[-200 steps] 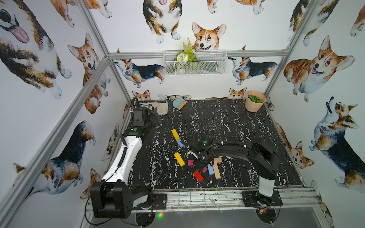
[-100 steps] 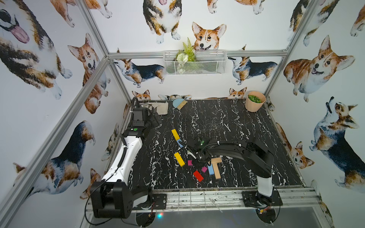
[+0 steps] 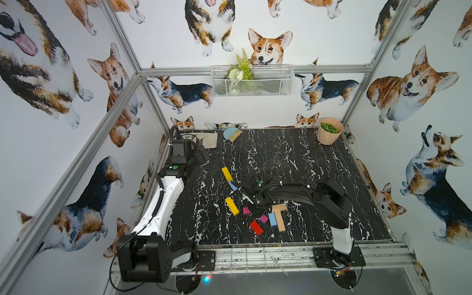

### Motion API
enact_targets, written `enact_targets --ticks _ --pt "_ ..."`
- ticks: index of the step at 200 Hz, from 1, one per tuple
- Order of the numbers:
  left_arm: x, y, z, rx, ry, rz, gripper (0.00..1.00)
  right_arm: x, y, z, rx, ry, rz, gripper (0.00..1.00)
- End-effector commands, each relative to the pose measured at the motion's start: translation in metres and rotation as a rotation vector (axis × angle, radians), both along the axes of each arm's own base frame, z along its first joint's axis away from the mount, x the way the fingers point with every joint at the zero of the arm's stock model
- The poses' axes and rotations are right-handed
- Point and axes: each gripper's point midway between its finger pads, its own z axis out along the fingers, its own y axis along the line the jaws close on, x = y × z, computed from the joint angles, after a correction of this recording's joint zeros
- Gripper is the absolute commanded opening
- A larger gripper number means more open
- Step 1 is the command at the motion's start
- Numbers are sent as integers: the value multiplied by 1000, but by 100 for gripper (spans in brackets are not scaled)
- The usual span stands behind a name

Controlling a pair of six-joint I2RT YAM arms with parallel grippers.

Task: Assemble the letter v with building blocks
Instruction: Pick up the building block from the center of the board, then assemble the building block at the center of the board.

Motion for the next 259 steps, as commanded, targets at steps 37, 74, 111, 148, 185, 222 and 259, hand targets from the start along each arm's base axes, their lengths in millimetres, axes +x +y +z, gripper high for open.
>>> enact_targets --ticks 37,74,111,148,185,222,259 --pt "2 1 4 4 -18 5 100 4 -7 -2 -40 -14 2 37" --pt "2 1 4 3 -18 5 100 8 -7 5 -27 -36 -6 29" --pt "3 1 4 3 -17 4 100 16 -4 35 8 -84 -6 27" --pt "2 2 4 4 -18 5 100 34 6 68 77 -132 -24 27" --pt "2 2 6 9 -22 7 100 69 36 72 129 -152 -43 27" --pt "2 4 8 9 -23 12 100 92 72 60 147 -151 -24 27" --pt "1 6 9 17 -25 13 100 92 86 39 150 -100 -15 27"
